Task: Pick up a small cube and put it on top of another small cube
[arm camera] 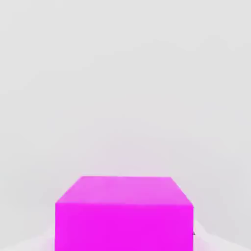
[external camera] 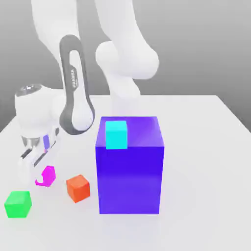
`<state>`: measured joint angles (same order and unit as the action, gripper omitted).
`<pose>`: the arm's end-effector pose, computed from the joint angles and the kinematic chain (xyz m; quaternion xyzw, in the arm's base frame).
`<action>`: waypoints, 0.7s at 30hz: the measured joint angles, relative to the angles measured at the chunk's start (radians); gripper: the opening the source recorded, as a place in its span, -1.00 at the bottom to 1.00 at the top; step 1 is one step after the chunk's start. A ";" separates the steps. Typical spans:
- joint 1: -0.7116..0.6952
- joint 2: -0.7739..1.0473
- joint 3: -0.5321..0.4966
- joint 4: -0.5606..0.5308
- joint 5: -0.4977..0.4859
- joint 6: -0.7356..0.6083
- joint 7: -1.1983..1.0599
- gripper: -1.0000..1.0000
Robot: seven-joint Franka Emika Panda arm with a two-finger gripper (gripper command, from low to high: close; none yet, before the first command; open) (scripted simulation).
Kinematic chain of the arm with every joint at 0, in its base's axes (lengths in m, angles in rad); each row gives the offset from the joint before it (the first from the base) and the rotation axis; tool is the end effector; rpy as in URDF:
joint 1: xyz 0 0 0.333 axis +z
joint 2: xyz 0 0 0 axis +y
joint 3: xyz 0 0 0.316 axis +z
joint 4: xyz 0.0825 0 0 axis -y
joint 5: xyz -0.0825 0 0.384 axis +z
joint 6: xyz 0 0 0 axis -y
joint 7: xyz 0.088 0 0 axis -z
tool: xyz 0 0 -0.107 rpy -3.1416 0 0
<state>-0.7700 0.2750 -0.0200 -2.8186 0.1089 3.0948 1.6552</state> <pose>0.2419 -0.2582 0.1283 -0.2900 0.9570 -0.0008 0.0002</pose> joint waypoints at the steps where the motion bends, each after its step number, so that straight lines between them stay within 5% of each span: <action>1: 0.008 -0.024 -0.009 -0.005 -0.005 -0.020 0.005 -1.00; 8: 0.035 -0.243 -0.051 -0.029 -0.097 -0.214 0.051 -1.00; 17: 0.092 -0.183 0.012 0.275 -0.105 -0.458 -0.297 -1.00; 21: 0.094 -0.069 0.021 0.323 -0.108 -0.392 -0.343 -1.00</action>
<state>-0.6761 0.2056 0.0005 -2.4957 0.0011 2.7025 1.3118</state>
